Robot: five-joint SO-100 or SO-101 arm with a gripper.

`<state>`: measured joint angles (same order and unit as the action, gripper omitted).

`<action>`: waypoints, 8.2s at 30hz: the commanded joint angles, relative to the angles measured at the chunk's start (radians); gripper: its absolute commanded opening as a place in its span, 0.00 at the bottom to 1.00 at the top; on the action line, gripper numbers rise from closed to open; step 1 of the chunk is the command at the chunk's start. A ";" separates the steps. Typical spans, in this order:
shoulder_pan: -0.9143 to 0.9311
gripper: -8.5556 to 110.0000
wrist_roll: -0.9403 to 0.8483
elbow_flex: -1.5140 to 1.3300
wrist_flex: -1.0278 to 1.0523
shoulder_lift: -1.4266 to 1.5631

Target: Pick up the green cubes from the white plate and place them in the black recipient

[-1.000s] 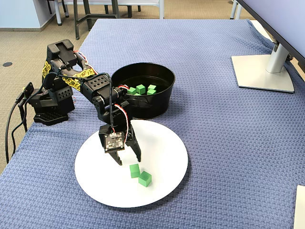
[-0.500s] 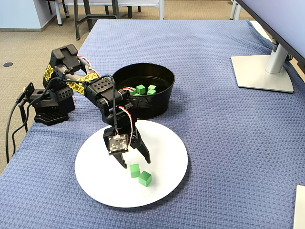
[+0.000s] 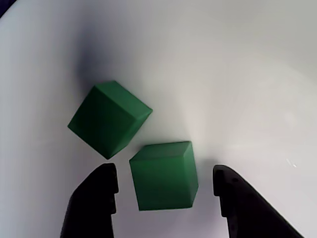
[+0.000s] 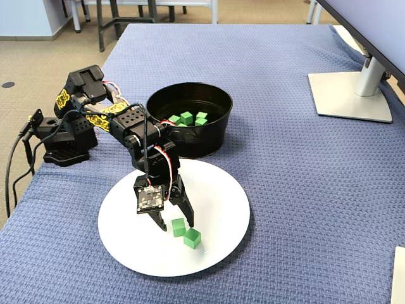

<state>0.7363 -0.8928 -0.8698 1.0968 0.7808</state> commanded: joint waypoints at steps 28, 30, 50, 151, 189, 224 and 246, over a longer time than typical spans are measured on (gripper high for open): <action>-0.255 0.07 0.712 -0.618 0.146 1.239; -0.419 0.07 0.779 -0.692 0.170 1.308; -0.676 0.36 0.746 -0.782 0.149 1.308; -0.008 0.32 -0.802 -0.755 -1.172 0.328; 0.011 0.17 -0.830 -0.750 -1.243 0.235; -0.696 0.07 0.867 -0.787 0.067 1.391; -0.793 0.33 0.842 -0.963 0.149 1.519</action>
<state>-0.1120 -0.0031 -1.8546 1.1689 2.1384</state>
